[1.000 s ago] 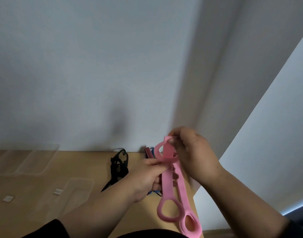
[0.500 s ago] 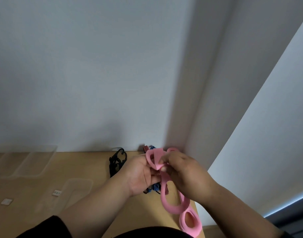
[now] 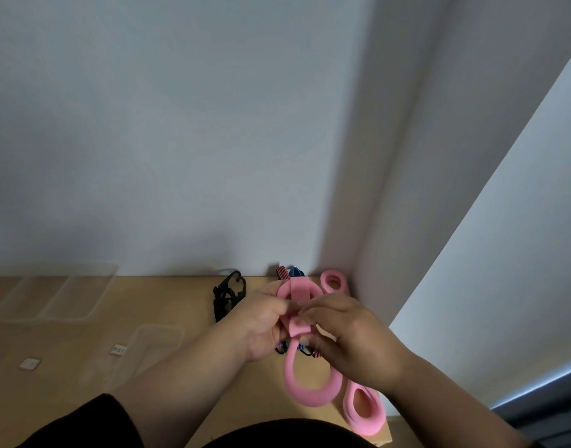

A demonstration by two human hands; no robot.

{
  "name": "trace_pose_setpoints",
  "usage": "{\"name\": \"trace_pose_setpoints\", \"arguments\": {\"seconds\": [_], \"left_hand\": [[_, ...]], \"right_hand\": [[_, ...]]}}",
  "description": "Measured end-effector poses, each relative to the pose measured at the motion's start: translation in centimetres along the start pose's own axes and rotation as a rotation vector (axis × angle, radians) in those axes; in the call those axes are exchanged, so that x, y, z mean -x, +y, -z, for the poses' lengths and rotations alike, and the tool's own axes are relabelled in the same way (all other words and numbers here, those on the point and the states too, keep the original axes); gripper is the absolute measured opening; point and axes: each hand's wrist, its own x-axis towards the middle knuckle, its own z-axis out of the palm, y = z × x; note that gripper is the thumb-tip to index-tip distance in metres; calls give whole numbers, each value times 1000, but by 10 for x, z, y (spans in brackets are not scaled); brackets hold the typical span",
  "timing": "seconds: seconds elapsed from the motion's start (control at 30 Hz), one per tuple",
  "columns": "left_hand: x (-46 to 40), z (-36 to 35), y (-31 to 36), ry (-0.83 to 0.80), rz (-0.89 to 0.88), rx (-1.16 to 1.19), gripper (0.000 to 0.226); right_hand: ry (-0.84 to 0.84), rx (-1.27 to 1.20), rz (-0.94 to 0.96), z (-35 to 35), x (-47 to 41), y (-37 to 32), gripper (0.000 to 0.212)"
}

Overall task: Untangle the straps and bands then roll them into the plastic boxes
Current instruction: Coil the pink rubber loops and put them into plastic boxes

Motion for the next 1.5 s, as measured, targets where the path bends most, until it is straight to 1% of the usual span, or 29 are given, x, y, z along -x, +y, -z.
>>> {"name": "trace_pose_setpoints", "arguments": {"seconds": [0.07, 0.13, 0.2, 0.23, 0.27, 0.3, 0.37, 0.43, 0.5, 0.63, 0.7, 0.83, 0.9, 0.97, 1.07, 1.17, 1.23, 1.3, 1.37, 1.5], "left_hand": [[2, 0, -2, 20, -11, -25, 41], [4, 1, -5, 44, -17, -60, 42], [6, 1, -7, 22, -41, -158, 40], [7, 1, -9, 9, -51, -205, 38], [9, 0, -10, 7, -58, -238, 37], [10, 0, -10, 12, -64, -253, 37], [12, -1, -11, 20, -74, -259, 35], [13, -1, -12, 31, -67, -264, 33], [14, 0, -14, 37, -40, -259, 30], [20, 3, -16, -28, 60, -250, 14], [22, 7, -19, -62, 92, -260, 15], [26, 11, -23, -139, 96, -274, 21], [25, 8, -27, -95, 91, -242, 23], [23, 7, -29, -24, 100, -210, 26], [19, 7, -29, 34, 161, -152, 23], [15, 12, -28, 54, 187, -80, 18], [12, 14, -29, 70, 183, -22, 10], [10, 16, -29, 46, 169, 36, 7], [9, 18, -27, -11, 144, 80, 15], [13, 24, -21, -141, 101, 137, 29]], "right_hand": [[29, -29, -41, 0, 1, -3, 20], [95, -37, -140, 2, -1, -6, 23], [165, -30, -353, 5, -6, -7, 27], [161, -37, -473, 7, -9, -6, 30], [122, -49, -570, 7, -11, -4, 31], [68, -61, -620, 6, -13, -1, 27], [-7, -56, -613, 3, -16, 2, 14], [-40, -46, -630, 2, -17, 1, 9], [-49, -52, -686, 2, -18, 2, 12], [-22, -35, -748, 2, -22, 3, 11], [-19, 23, -753, 1, -24, 3, 13], [10, 62, -722, -2, -26, 0, 18], [40, 60, -697, -2, -26, 1, 17], [50, 42, -629, -5, -23, 2, 18], [47, 3, -446, -8, -17, 0, 23], [39, 22, -167, -8, -13, 2, 12], [31, 28, -14, -8, -11, 4, 7], [4, 83, 59, -11, -7, 5, 6], [-20, 135, 75, -15, -1, 8, 7], [-36, 150, 73, -17, 6, 12, 12]]}}
